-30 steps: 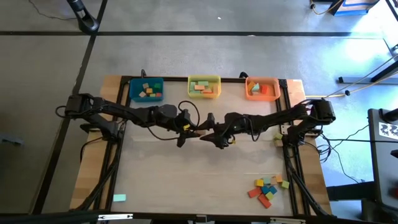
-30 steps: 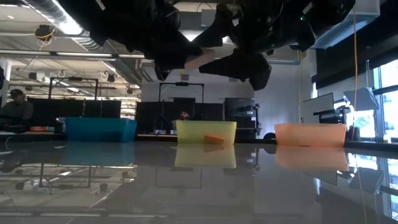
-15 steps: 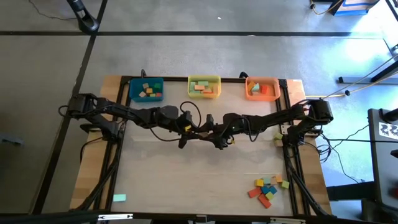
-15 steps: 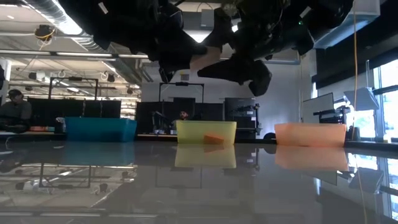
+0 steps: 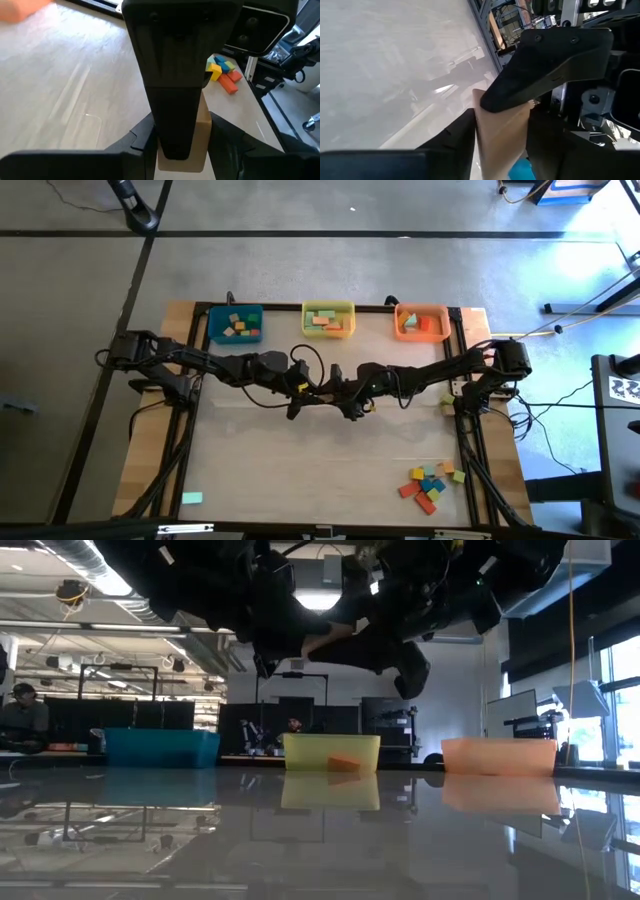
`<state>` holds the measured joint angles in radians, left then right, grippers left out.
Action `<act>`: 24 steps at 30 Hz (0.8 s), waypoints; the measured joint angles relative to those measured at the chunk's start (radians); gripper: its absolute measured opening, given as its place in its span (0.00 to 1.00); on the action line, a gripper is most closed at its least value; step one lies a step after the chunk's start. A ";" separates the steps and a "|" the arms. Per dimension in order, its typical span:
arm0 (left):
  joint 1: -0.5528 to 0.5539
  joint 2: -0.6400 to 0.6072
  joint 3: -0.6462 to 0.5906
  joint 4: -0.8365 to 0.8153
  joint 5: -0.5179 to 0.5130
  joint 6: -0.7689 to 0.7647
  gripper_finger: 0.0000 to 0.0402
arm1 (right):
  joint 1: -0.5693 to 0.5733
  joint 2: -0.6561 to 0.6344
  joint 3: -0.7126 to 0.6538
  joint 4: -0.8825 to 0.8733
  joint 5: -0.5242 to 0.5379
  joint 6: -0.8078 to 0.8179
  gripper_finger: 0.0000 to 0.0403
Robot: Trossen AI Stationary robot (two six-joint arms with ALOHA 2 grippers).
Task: Sort blocks by size
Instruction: Put the brown triangle block into the orange bin
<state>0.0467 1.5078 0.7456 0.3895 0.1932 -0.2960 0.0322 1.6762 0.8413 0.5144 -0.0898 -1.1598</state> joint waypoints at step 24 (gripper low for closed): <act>0.071 -0.165 0.004 -0.229 -0.004 0.032 0.47 | 0.018 -0.013 -0.002 0.009 0.183 0.131 0.33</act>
<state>0.1182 1.3432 0.7498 0.1605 0.1896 -0.2644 0.0506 1.6631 0.8391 0.5232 0.0930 -1.0290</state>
